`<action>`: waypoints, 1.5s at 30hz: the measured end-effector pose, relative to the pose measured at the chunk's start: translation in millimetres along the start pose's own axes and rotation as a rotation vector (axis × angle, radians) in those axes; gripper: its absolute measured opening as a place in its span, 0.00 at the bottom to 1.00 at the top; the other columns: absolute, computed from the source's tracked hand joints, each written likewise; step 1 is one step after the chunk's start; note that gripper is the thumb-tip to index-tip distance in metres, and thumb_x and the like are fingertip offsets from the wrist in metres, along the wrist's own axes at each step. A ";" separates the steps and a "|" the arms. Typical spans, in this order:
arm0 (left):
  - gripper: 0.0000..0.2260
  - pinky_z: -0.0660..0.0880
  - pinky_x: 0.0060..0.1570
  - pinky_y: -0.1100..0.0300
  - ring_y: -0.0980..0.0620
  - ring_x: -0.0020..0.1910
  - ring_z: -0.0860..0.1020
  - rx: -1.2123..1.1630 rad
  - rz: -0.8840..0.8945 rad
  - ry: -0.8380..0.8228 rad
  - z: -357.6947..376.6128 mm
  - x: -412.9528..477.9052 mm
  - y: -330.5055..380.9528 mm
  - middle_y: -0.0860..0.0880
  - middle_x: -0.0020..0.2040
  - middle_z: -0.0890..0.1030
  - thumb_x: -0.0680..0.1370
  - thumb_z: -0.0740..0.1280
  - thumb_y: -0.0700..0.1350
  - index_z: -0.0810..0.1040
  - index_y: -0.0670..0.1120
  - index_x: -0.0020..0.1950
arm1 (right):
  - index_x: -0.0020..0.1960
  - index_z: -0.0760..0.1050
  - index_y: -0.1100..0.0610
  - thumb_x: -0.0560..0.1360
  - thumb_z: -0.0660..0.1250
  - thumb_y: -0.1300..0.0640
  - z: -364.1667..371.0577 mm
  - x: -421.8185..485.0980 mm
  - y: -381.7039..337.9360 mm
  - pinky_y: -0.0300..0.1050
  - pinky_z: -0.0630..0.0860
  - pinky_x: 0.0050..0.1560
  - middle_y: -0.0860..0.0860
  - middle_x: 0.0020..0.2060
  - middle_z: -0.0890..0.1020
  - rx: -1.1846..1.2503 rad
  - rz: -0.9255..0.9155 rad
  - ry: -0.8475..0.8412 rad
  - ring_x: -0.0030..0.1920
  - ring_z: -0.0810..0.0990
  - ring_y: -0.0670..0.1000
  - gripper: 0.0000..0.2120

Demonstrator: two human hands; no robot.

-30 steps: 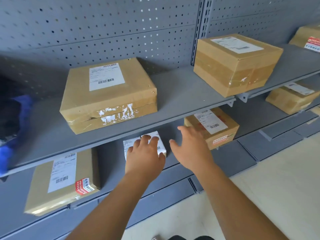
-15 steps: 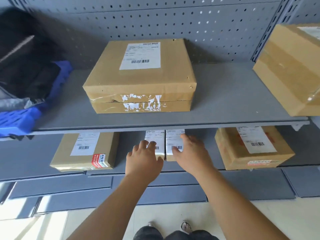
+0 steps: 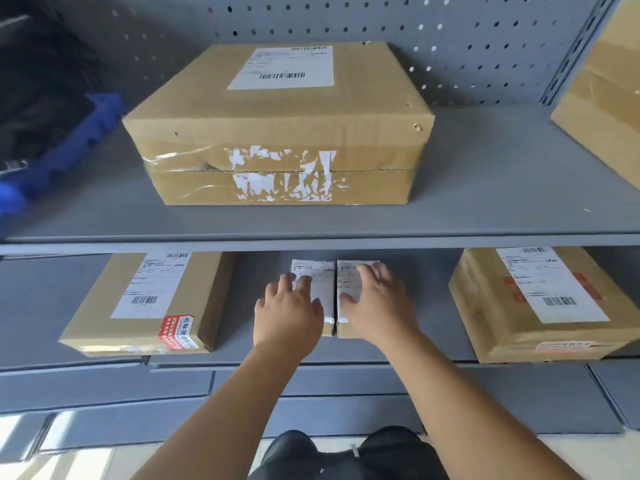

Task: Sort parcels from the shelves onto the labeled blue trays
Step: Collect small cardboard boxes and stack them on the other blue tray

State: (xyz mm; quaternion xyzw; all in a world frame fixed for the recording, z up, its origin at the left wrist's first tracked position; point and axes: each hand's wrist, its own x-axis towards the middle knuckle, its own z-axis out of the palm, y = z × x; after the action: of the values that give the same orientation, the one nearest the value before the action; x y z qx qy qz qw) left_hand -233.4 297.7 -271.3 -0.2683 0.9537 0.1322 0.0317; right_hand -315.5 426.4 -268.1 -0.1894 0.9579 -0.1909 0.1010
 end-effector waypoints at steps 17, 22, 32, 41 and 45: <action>0.21 0.68 0.64 0.43 0.41 0.73 0.63 -0.179 0.016 0.007 39.9 47.2 -10.8 0.55 0.81 0.53 0.83 0.53 0.55 0.61 0.61 0.77 | 0.76 0.62 0.43 0.72 0.61 0.42 35.1 39.2 23.6 0.56 0.68 0.69 0.44 0.78 0.60 0.010 0.014 -0.001 0.74 0.61 0.59 0.32; 0.32 0.71 0.64 0.45 0.42 0.73 0.63 -0.079 0.038 -0.018 45.3 45.3 -14.5 0.55 0.82 0.48 0.76 0.59 0.66 0.54 0.63 0.77 | 0.75 0.60 0.40 0.72 0.62 0.42 32.8 34.2 28.0 0.55 0.71 0.65 0.40 0.79 0.57 0.015 0.014 -0.001 0.69 0.65 0.57 0.32; 0.32 0.72 0.60 0.48 0.43 0.68 0.66 -0.094 0.007 -0.142 19.8 10.8 -13.2 0.55 0.79 0.53 0.72 0.64 0.61 0.58 0.63 0.75 | 0.75 0.58 0.40 0.71 0.64 0.39 13.4 1.5 25.9 0.52 0.72 0.61 0.38 0.77 0.57 -0.062 0.008 -0.119 0.66 0.67 0.59 0.34; 0.33 0.71 0.61 0.45 0.42 0.69 0.66 -0.104 -0.026 -0.142 -59.6 -37.5 -12.9 0.54 0.78 0.55 0.72 0.64 0.59 0.59 0.62 0.75 | 0.75 0.60 0.41 0.70 0.64 0.42 -49.1 -44.8 -16.8 0.53 0.72 0.62 0.40 0.76 0.59 -0.066 0.027 -0.125 0.67 0.67 0.60 0.33; 0.33 0.71 0.62 0.45 0.41 0.69 0.66 -0.115 -0.017 -0.124 -86.4 -53.3 -10.9 0.54 0.80 0.54 0.72 0.64 0.60 0.59 0.62 0.76 | 0.71 0.62 0.43 0.70 0.65 0.42 -69.9 -66.7 -35.0 0.54 0.72 0.58 0.42 0.72 0.65 -0.057 0.039 -0.107 0.64 0.69 0.59 0.31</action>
State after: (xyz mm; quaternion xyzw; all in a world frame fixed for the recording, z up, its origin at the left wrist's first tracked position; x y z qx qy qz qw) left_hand -181.3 292.3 -183.7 -0.2691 0.9384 0.2028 0.0767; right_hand -262.2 446.1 -182.5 -0.1835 0.9596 -0.1512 0.1506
